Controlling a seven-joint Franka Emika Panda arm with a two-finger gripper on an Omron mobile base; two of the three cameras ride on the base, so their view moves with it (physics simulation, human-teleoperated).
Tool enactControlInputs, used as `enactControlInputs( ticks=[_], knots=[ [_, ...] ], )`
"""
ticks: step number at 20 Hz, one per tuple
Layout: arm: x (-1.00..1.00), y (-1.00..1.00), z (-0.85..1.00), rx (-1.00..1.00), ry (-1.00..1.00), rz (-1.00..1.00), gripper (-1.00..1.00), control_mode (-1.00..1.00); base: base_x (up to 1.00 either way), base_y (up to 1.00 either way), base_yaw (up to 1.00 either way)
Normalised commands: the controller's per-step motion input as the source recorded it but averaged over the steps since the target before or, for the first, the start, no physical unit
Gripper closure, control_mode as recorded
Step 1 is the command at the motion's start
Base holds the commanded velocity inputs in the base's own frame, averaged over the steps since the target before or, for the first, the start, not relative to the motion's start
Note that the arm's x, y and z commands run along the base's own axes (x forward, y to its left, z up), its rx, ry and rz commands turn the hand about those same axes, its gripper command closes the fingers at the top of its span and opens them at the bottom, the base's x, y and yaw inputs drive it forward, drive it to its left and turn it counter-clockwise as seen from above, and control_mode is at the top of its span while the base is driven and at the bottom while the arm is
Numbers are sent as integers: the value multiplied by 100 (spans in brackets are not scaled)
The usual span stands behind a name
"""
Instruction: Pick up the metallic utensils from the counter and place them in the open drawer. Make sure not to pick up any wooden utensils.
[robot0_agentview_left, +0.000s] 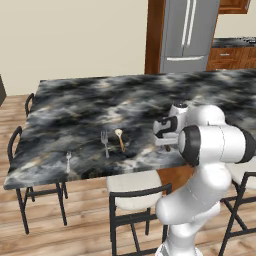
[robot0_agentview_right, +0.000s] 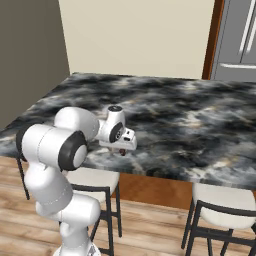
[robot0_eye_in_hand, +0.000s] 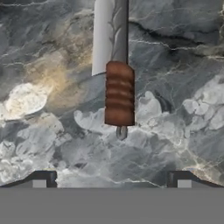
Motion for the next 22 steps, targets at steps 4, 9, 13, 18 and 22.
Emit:
enactControlInputs(
  ticks=[4, 9, 13, 18, 22],
  knots=[
    [39, 0, -46, 0, 0, -1, -100, -100, 0, 0, 0],
    [38, 0, -28, 0, 0, 0, -100, -100, 0, 0, 0],
    [38, 0, -23, 0, 1, 0, -100, -100, 0, 0, 0],
    [42, -18, -30, 0, 0, 0, -100, -100, 0, 0, 0],
    [31, -9, -39, 0, 1, 0, 100, -100, 0, 0, 0]
  ],
)
